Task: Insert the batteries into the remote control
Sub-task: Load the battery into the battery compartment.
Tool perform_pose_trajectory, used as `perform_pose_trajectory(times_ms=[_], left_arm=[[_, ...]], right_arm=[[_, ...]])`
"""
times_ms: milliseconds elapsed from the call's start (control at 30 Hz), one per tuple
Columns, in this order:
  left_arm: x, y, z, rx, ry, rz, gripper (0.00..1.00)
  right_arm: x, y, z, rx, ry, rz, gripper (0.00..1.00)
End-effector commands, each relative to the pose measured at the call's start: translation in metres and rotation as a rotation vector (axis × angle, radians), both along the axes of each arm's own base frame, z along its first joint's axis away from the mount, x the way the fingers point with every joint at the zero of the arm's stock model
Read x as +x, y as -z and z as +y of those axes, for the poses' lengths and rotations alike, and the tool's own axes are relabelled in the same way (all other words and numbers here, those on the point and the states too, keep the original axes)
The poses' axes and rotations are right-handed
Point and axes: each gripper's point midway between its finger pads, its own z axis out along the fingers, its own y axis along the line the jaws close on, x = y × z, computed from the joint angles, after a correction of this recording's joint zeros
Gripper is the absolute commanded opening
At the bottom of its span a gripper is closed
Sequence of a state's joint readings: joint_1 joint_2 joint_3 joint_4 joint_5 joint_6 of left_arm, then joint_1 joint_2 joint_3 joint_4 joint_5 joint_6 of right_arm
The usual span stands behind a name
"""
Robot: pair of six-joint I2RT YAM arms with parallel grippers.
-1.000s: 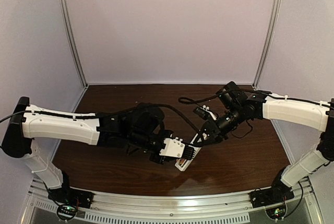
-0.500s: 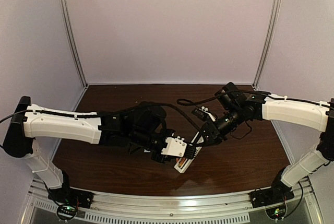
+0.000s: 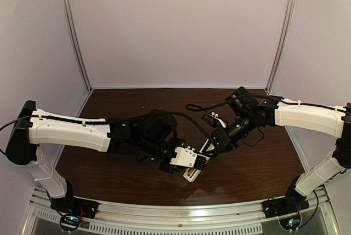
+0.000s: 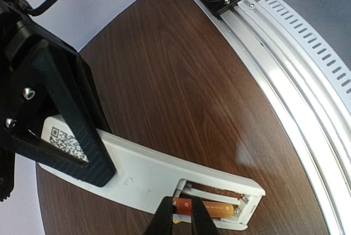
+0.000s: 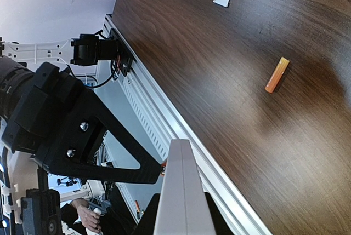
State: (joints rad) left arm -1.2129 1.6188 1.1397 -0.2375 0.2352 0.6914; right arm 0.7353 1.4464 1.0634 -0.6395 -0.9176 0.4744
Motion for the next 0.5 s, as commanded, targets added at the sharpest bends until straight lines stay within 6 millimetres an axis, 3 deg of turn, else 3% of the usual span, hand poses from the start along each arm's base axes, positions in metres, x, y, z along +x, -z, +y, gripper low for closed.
perform_pose_trajectory(times_ms=[0, 467], left_arm=[[-0.001, -0.004, -0.007, -0.008, 0.02, -0.006, 0.14], [0.002, 0.023, 0.003, 0.101, -0.002, -0.028, 0.08]], right_arm=[[0.003, -0.011, 0.008, 0.033, -0.014, -0.023, 0.0], [0.001, -0.014, 0.008, 0.042, -0.02, -0.022, 0.0]])
